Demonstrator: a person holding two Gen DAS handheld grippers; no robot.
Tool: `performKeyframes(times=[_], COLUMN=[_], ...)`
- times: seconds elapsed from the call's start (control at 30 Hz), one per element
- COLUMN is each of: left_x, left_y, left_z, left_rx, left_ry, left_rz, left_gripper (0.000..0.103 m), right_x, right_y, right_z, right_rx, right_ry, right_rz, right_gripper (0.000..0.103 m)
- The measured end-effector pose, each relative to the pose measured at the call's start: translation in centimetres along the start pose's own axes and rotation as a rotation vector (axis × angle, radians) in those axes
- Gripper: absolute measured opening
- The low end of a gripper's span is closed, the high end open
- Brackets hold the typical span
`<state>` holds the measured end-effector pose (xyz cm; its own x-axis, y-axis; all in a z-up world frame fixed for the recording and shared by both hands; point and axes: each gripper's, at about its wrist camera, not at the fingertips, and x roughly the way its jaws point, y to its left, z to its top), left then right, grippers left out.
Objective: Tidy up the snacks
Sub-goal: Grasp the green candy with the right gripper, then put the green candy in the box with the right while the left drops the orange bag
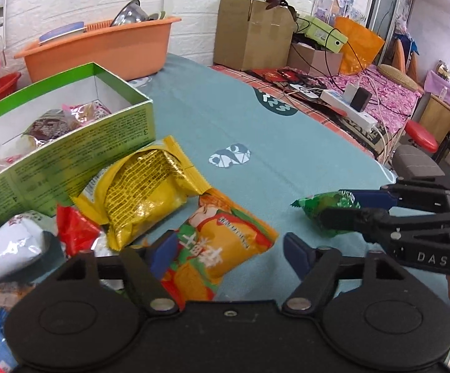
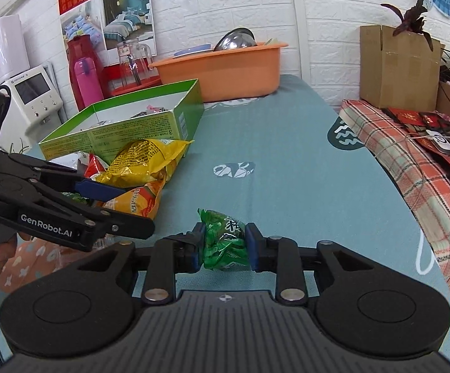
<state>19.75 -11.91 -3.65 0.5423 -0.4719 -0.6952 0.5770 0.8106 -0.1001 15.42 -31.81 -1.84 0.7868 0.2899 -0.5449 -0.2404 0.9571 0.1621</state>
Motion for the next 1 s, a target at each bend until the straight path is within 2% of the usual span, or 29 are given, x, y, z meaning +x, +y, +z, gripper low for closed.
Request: performKeyframes(times=[0.2, 0.23, 0.3, 0.33, 0.47, 0.5, 0.53, 0.57, 0.63, 0.67, 0.77, 0.83, 0.9, 1.0], left_x=[0.4, 0.4, 0.5, 0.6, 1.2, 1.1, 0.9, 0.6, -0.3, -0.7, -2.0, -3.4, -5.3, -8.4], left_y=[-1.3, -1.5, -1.3, -1.3, -1.5, -1.7, -1.8, -1.8, -1.7, -1.5, -0.1, 1.1, 2.2, 3.8], left_z=[-0.4, -0.5, -0.5, -0.5, -1.2, -1.2, -1.2, -1.1, -1.0, -1.0, -1.0, -1.0, -0.9, -0.7], left_rx=[0.098, 0.123, 0.136, 0.141, 0.18, 0.186, 0.185, 0.176, 0.159, 0.143, 0.032, -0.055, -0.132, -0.221], left_ry=[-0.014, -0.015, -0.018, -0.023, -0.039, -0.041, -0.043, -0.05, -0.072, -0.081, -0.097, -0.115, -0.147, -0.217], left_rz=[0.06, 0.073, 0.075, 0.081, 0.114, 0.125, 0.138, 0.129, 0.113, 0.106, 0.035, -0.028, -0.084, -0.13], left_gripper=[0.103, 0.096, 0.097, 0.103, 0.103, 0.1, 0.091, 0.076, 0.057, 0.053, 0.048, 0.04, 0.038, 0.038], right_x=[-0.2, -0.2, -0.1, 0.0, 0.1, 0.1, 0.1, 0.1, 0.1, 0.0, -0.4, -1.0, -1.7, -2.2], right_y=[-0.1, -0.1, -0.1, -0.1, 0.0, 0.1, 0.1, 0.0, 0.2, 0.4, 1.0, 1.6, 2.6, 4.1], right_z=[-0.1, -0.2, -0.2, -0.1, -0.2, -0.2, -0.3, -0.3, -0.3, -0.2, 0.1, 0.5, 1.2, 2.7], right_rx=[-0.006, -0.004, 0.001, 0.004, 0.009, 0.007, 0.004, 0.002, -0.011, -0.016, -0.025, -0.035, -0.061, -0.086], right_ry=[0.004, 0.006, 0.001, 0.0, -0.005, -0.006, -0.006, -0.008, -0.004, 0.0, 0.003, -0.013, -0.037, -0.072], right_rz=[-0.003, -0.004, -0.006, -0.007, -0.014, -0.015, -0.014, -0.014, -0.019, -0.024, -0.002, 0.022, 0.04, 0.081], right_gripper=[0.049, 0.05, 0.051, 0.051, 0.051, 0.051, 0.05, 0.049, 0.048, 0.047, 0.045, 0.045, 0.045, 0.045])
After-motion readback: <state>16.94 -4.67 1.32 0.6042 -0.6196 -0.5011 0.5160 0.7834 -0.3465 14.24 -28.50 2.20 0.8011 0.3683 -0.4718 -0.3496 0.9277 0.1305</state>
